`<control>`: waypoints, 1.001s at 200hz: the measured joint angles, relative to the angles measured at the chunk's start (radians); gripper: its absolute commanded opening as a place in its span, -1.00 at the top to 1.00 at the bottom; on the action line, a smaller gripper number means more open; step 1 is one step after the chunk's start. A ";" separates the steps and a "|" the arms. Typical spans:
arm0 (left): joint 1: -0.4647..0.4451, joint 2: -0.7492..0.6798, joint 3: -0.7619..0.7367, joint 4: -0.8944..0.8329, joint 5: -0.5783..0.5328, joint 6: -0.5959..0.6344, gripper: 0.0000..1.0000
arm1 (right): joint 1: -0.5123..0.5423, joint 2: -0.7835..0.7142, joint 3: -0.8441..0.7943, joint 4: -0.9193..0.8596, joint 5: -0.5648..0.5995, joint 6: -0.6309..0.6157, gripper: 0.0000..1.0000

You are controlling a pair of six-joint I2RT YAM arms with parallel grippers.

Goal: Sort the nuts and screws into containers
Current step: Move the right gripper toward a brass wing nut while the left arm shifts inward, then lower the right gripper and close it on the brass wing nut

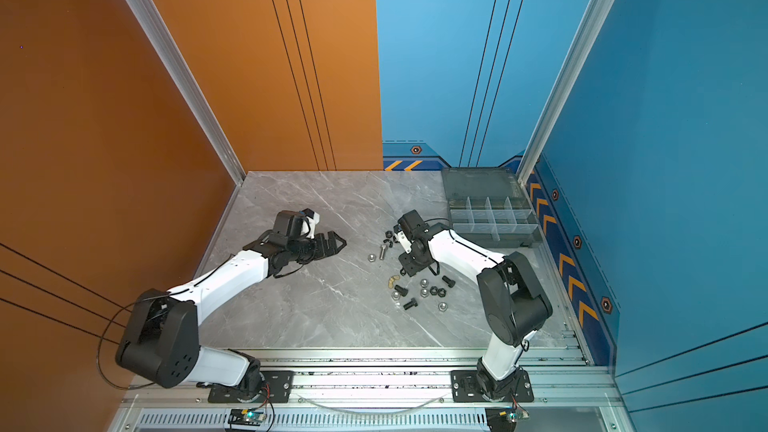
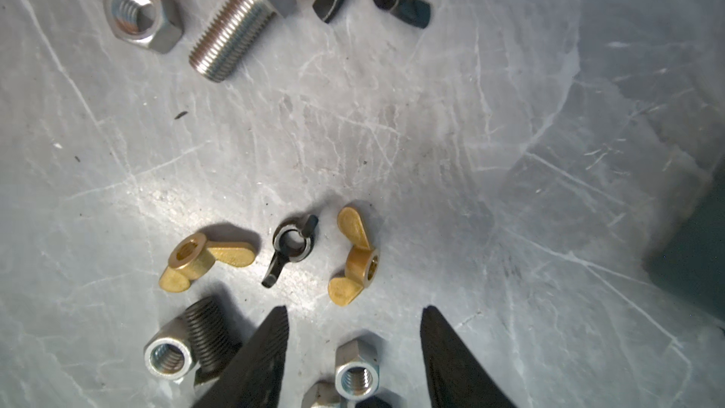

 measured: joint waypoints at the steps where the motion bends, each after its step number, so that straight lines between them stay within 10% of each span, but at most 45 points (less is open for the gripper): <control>1: 0.000 0.002 0.000 0.001 0.002 -0.001 -0.95 | 0.000 0.001 0.000 0.000 0.001 0.000 -0.07; 200: 0.001 0.028 -0.017 0.077 0.089 -0.049 -0.95 | 0.007 0.128 0.068 -0.026 0.037 0.011 0.37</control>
